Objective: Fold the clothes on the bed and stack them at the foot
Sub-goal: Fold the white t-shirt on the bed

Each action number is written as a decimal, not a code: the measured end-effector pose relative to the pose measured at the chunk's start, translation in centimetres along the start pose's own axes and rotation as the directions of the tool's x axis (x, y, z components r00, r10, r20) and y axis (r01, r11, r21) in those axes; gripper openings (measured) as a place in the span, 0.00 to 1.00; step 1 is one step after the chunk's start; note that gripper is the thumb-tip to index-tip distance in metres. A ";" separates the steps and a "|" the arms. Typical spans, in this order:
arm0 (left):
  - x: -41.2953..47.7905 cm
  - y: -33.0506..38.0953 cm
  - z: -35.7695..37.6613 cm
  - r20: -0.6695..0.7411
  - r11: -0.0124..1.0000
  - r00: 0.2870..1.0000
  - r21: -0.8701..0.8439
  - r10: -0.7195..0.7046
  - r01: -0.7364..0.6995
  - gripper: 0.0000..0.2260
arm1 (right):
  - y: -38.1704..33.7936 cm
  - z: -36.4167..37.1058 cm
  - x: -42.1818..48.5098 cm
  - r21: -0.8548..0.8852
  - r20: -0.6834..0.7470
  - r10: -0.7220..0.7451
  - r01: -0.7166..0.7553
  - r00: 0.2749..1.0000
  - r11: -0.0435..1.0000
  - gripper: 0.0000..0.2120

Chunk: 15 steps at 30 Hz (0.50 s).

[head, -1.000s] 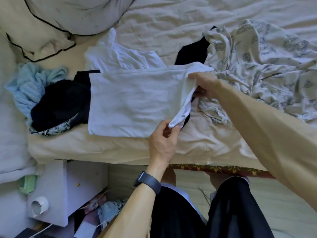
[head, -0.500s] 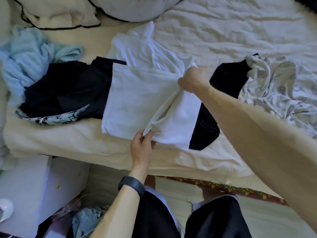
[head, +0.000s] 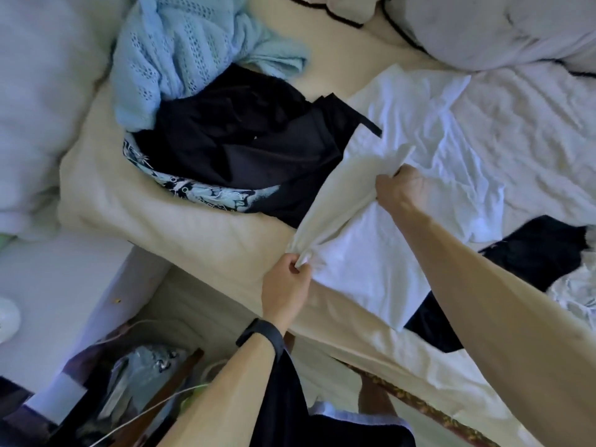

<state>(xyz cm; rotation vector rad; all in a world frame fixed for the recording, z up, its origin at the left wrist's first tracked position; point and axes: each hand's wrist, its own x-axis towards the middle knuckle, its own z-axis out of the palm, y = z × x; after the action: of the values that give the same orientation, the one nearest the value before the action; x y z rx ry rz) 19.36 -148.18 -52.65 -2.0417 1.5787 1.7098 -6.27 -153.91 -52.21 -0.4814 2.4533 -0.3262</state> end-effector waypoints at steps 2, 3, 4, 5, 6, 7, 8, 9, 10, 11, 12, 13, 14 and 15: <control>0.3 0.5 -0.5 -0.019 1.000 1.000 0.000 0.004 -0.004 0.05 | -1.1 0.1 0.3 -0.050 -0.028 0.011 -0.012 1.000 0.999 0.10; 0.5 0.9 -0.7 -0.027 1.000 1.000 0.002 0.008 -0.008 0.05 | -1.7 0.1 0.4 -0.066 -0.039 0.010 -0.013 0.999 0.998 0.09; 0.6 1.2 -0.8 -0.027 1.000 1.000 0.005 0.007 -0.007 0.05 | -2.2 0.2 0.5 -0.075 -0.044 0.007 -0.010 0.999 0.997 0.08; 0.8 1.5 -1.0 -0.019 1.000 1.000 0.011 -0.005 0.005 0.05 | -2.7 0.2 0.6 -0.083 -0.043 0.002 -0.006 0.999 0.997 0.08; 1.0 1.7 -1.1 -0.006 0.999 1.000 0.026 -0.030 0.030 0.06 | -3.2 0.3 0.6 -0.095 -0.036 0.000 -0.004 0.999 0.996 0.07; 1.2 1.9 -1.3 0.009 0.997 0.998 0.048 -0.066 0.065 0.06 | -3.6 0.4 0.7 -0.107 -0.029 0.002 -0.005 1.000 0.994 0.06; 1.4 2.1 -1.5 0.020 0.992 0.995 0.076 -0.103 0.101 0.07 | -3.9 0.6 0.8 -0.120 -0.022 0.006 -0.009 1.000 0.993 0.06; 1.7 2.2 -1.6 0.026 0.985 0.990 0.109 -0.135 0.132 0.09 | -4.2 0.8 0.8 -0.130 -0.016 0.009 -0.011 1.000 0.992 0.05; 2.1 2.4 -1.8 0.028 0.977 0.987 0.145 -0.159 0.154 0.10 | -4.5 1.0 0.9 -0.140 -0.011 0.010 -0.012 1.000 0.990 0.05; 2.4 2.6 -2.0 0.030 0.970 0.984 0.177 -0.176 0.168 0.11 | -4.7 1.3 0.9 -0.148 -0.006 0.015 -0.016 1.000 0.989 0.04; 2.7 2.7 -2.1 0.031 0.963 0.982 0.201 -0.187 0.178 0.12 | -4.8 1.6 0.9 -0.150 -0.002 0.017 -0.017 1.000 0.989 0.04; 3.0 2.7 -2.2 0.030 0.958 0.980 0.218 -0.197 0.186 0.13 | -4.9 2.0 1.0 -0.147 -0.003 0.016 -0.017 1.000 0.989 0.06; 3.2 2.7 -2.2 0.031 0.954 0.979 0.232 -0.204 0.192 0.13 | -5.0 2.3 1.0 -0.147 -0.007 0.012 -0.012 1.000 0.989 0.08; 3.3 2.7 -2.3 0.031 0.950 0.977 0.242 -0.209 0.195 0.13 | -5.1 2.6 1.0 -0.141 -0.013 0.005 -0.007 1.000 0.990 0.07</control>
<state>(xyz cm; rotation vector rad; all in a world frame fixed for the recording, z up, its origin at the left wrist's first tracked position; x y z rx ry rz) 18.66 -152.99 -52.82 -1.9428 1.4225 1.4191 -4.07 -159.27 -53.03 -0.5331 2.5007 -0.1540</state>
